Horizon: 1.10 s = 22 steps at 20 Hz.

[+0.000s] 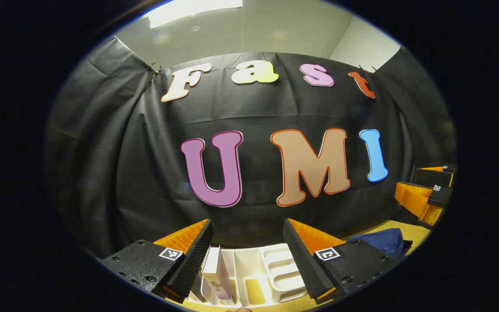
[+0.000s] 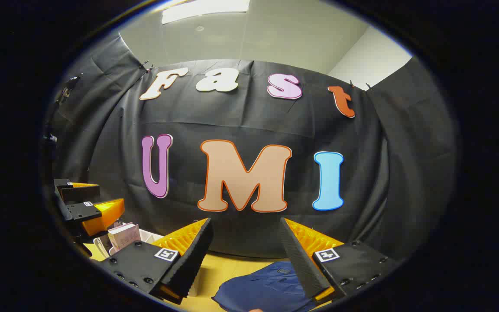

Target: Open the schoolbag, grab two books from the bookshelf and put them into the schoolbag.

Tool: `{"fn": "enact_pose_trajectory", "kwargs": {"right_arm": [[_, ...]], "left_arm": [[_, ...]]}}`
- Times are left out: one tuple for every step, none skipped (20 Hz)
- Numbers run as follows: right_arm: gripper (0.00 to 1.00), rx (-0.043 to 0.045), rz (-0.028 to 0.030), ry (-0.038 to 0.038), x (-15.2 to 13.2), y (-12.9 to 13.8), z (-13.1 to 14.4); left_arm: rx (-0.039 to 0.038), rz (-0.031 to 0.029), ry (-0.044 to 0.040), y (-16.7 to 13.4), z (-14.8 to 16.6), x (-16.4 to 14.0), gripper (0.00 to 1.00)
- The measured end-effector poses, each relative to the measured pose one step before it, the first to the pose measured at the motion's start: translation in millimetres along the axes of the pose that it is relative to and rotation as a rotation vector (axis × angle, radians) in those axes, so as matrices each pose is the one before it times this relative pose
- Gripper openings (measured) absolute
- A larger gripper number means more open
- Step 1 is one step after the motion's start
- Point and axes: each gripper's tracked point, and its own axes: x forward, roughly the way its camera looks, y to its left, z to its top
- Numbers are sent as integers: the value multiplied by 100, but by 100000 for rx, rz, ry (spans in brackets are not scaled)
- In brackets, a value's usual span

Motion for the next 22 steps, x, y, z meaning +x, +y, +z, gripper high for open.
{"fn": "enact_pose_trajectory", "kwargs": {"right_arm": [[100, -477, 221, 291, 202, 56, -50], [94, -216, 65, -82, 124, -88, -51], [98, -45, -74, -244, 174, -84, 69], [94, 41, 216, -18, 92, 33, -154], [98, -78, 473, 194, 135, 104, -93], [94, -80, 521, 530, 186, -7, -243], [100, 92, 859, 293, 132, 131, -92], [98, 221, 337, 173, 74, 21, -107], [98, 285, 44, 185, 201, -96, 40], [100, 153, 239, 131, 52, 35, -128], [100, -132, 202, 87, 112, 27, 6], [98, -565, 249, -199, 63, -25, -15], [98, -821, 265, -177, 91, 17, 34], [100, -1080, 422, -318, 41, 63, -36], [98, -1096, 402, -201, 93, 19, -4], [100, -877, 353, 21, 31, 17, -105], [100, -450, 440, 287, 31, 66, -151], [100, -416, 305, 406, -37, 17, -203], [98, -451, 287, 383, 57, 10, -143], [100, -665, 307, 257, 47, -46, -178], [100, -1107, 723, 473, 110, 1, -147], [100, -1529, 1373, 618, 127, 207, -403]], "left_arm": [[213, 442, 532, 290, -169, 88, 95], [273, 136, 456, 151, -35, 95, 95], [588, 396, 554, 183, -239, 82, 95], [554, 324, 333, 190, -48, 61, 94], [479, 452, 43, 156, 27, 86, 94], [315, 361, -242, 125, 150, 136, 95], [245, 357, -367, 104, -2, 140, 95], [193, 344, -328, 66, 177, 62, 94], [184, 395, -171, 123, 13, -23, 94], [68, 302, -25, 43, 89, 88, 94], [-119, 204, -43, 44, -85, 8, 94], [-165, 241, 40, 128, 40, 60, 94], [40, 236, 172, 48, -107, 21, 94], [86, 365, 105, 136, -32, 82, 94], [-6, 249, -6, 97, -60, -90, 94], [80, 268, 115, 30, 50, 59, 94], [66, 201, 139, 74, -179, 12, 94], [-10, 167, 5, 106, 15, 35, 94], [56, 240, -36, 20, 8, -9, 94], [71, 127, 41, 46, 52, 48, 94], [146, 297, 78, 94, -113, -40, 94], [108, 196, 150, 84, -16, 42, 94]]}}
